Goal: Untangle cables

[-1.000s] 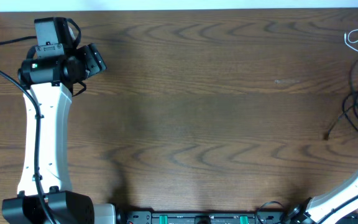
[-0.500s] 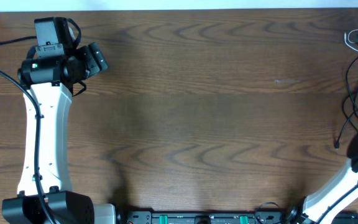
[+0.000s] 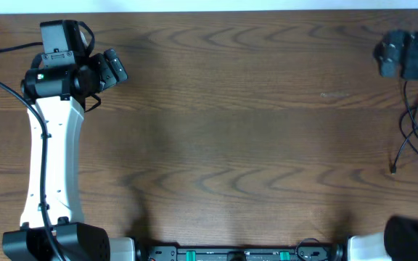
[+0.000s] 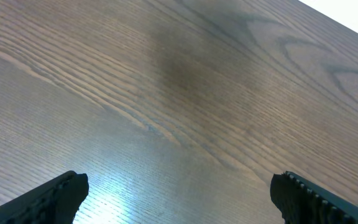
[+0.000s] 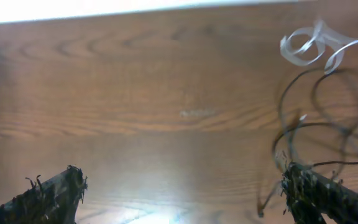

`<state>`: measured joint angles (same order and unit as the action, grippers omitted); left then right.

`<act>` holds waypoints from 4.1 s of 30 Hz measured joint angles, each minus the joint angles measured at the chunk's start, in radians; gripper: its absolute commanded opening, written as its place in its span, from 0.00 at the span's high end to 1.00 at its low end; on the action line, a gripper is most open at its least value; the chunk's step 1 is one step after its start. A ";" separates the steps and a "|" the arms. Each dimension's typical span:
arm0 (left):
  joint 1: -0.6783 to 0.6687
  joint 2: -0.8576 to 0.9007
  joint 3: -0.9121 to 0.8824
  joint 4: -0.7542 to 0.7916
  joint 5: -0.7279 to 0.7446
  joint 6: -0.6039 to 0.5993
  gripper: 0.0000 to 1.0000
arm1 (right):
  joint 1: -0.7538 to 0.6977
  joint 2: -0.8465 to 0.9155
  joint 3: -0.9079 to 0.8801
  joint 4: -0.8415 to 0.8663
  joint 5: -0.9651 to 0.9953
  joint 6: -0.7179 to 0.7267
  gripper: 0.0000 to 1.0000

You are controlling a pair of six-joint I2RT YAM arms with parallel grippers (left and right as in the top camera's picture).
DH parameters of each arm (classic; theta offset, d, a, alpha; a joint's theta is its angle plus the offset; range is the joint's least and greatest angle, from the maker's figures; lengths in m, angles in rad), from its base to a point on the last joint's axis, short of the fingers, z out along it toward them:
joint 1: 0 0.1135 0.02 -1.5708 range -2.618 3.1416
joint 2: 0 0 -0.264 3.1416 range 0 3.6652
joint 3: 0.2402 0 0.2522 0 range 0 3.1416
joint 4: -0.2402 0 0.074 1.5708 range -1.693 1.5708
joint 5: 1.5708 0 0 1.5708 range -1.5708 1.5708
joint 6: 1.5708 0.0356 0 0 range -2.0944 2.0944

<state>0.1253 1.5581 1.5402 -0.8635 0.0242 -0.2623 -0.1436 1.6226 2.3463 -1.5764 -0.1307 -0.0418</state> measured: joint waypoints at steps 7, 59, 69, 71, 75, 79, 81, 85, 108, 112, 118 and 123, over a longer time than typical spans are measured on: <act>0.000 0.000 0.000 0.000 0.000 0.000 0.01 | 0.000 -0.130 0.006 -0.013 0.014 0.000 0.01; 0.000 0.000 0.000 0.000 0.000 0.000 0.01 | 0.199 -1.260 -2.005 1.718 0.086 -0.018 0.01; 0.000 0.002 0.000 0.001 0.000 0.000 0.01 | 0.200 -1.545 -2.317 1.867 0.086 -0.018 0.01; 0.000 0.002 0.000 0.002 0.000 0.000 0.01 | 0.200 -1.587 -2.337 1.823 0.086 -0.018 0.01; 0.000 0.002 0.000 0.000 0.000 0.000 0.01 | 0.200 -1.608 -2.339 1.797 0.086 -0.018 0.01; 0.000 0.002 0.000 0.000 0.000 0.000 0.01 | 0.200 -1.612 -2.338 1.666 0.086 -0.018 0.01; 0.000 0.002 0.000 0.000 0.000 0.000 0.01 | 0.200 -1.613 -2.339 1.571 0.086 -0.018 0.01; 0.000 0.002 0.000 0.001 0.000 0.000 0.01 | 0.200 -1.611 -2.340 1.509 0.087 -0.018 0.01; 0.000 0.002 0.000 0.000 0.000 0.000 0.01 | 0.200 -1.611 -2.340 1.509 0.087 -0.018 0.01; 0.000 0.002 0.000 0.000 0.000 0.000 0.01 | 0.200 -1.611 -2.340 1.509 0.087 -0.018 0.01; 0.000 0.002 0.000 -0.003 0.000 0.000 0.01 | 0.200 -1.611 -2.340 1.509 0.087 -0.018 0.01; 0.000 0.002 0.000 -0.016 0.000 0.000 0.01 | 0.200 -1.611 -2.340 1.509 0.087 -0.018 0.01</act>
<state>0.1253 1.5597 1.5402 -0.8791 0.0242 -0.2623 0.0559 0.0116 0.0067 -0.0677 -0.0437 -0.0597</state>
